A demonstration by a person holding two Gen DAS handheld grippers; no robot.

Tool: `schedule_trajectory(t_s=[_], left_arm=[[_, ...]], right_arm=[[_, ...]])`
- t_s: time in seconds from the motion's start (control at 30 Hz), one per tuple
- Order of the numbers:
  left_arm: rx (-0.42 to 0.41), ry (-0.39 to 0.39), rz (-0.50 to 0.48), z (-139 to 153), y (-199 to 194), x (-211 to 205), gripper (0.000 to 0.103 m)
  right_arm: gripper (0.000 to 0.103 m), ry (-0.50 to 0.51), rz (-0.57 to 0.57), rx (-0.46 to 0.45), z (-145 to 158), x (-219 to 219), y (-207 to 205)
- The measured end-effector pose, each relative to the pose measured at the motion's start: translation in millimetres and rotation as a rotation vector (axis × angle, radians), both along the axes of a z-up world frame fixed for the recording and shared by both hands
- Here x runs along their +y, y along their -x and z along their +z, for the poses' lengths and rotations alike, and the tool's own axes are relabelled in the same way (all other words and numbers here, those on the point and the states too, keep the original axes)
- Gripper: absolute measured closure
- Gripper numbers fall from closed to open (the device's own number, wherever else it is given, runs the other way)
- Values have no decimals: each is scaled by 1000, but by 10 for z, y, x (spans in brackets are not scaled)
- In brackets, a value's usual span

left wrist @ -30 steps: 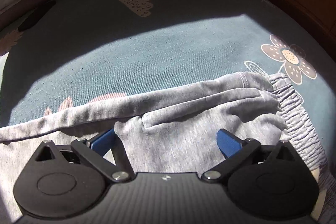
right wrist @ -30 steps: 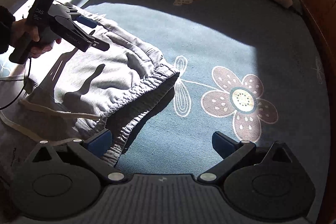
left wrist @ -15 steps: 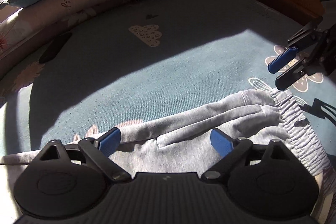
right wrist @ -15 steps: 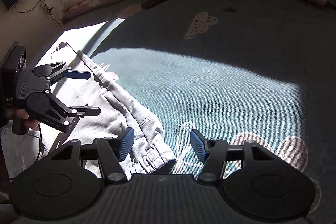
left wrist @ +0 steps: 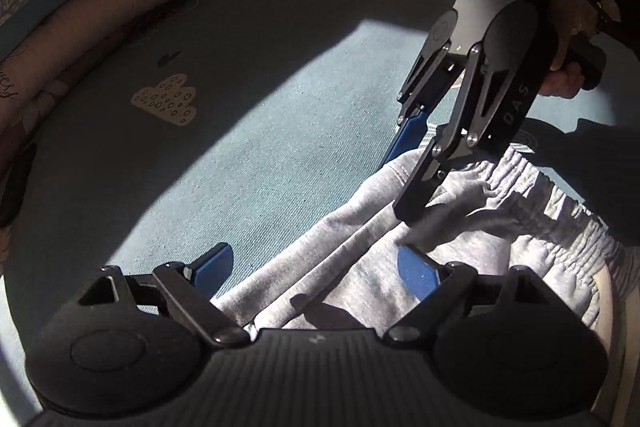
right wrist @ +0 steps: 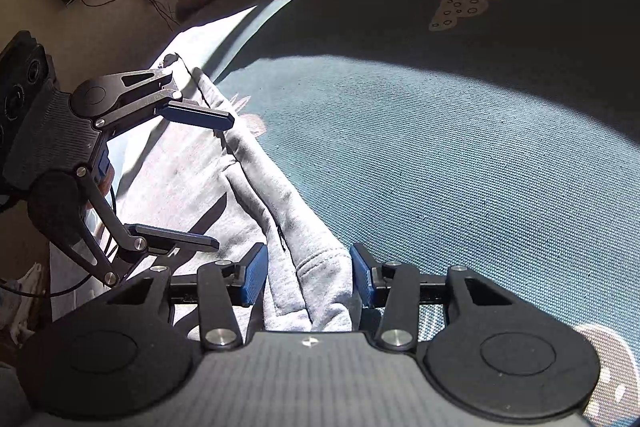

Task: Fold clothes
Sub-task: 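Grasp the pants cuff with the right gripper while the left gripper grasps beside it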

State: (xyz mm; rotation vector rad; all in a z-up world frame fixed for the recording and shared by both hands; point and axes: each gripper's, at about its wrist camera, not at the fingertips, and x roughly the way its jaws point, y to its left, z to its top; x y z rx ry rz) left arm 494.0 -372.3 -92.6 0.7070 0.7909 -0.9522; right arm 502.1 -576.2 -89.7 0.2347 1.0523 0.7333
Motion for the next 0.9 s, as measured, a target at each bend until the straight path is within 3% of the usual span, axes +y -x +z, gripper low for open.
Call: schedule_trajectory(t_s=[0.17, 0.33, 0.43, 0.5, 0.6, 0.63, 0.67, 0.73, 0.77, 0.8, 0.9], left_arm=[[-6, -99, -217, -42, -120, -276, 15], [35, -227, -418, -55, -190, -402, 16], [119, -298, -484, -96, -214, -439, 40], [175, -336, -526, -125, -203, -457, 70], [156, -347, -579, -84, -93, -444, 87], [136, -347, -591, -67, -44, -420, 87], [122, -350, -594, -59, -14, -400, 90], [100, -351, -592, -33, 5, -368, 94], [95, -344, -587, -20, 20, -353, 94], [91, -337, -584, -6, 42, -337, 94], [60, -327, -593, 15, 112, -295, 94]], right_arm=[[75, 1, 33, 5, 65, 50, 29], [82, 48, 81, -110, 350, 178, 207], [89, 78, 134, -180, 530, 272, 330], [90, 101, 173, -208, 602, 346, 403], [90, 143, 215, -229, 626, 434, 481], [89, 157, 218, -242, 635, 446, 509], [87, 173, 217, -258, 646, 450, 536], [71, 206, 213, -290, 661, 442, 566], [47, 223, 211, -305, 668, 436, 579], [35, 239, 209, -321, 675, 430, 591], [35, 280, 243, -326, 594, 493, 510]])
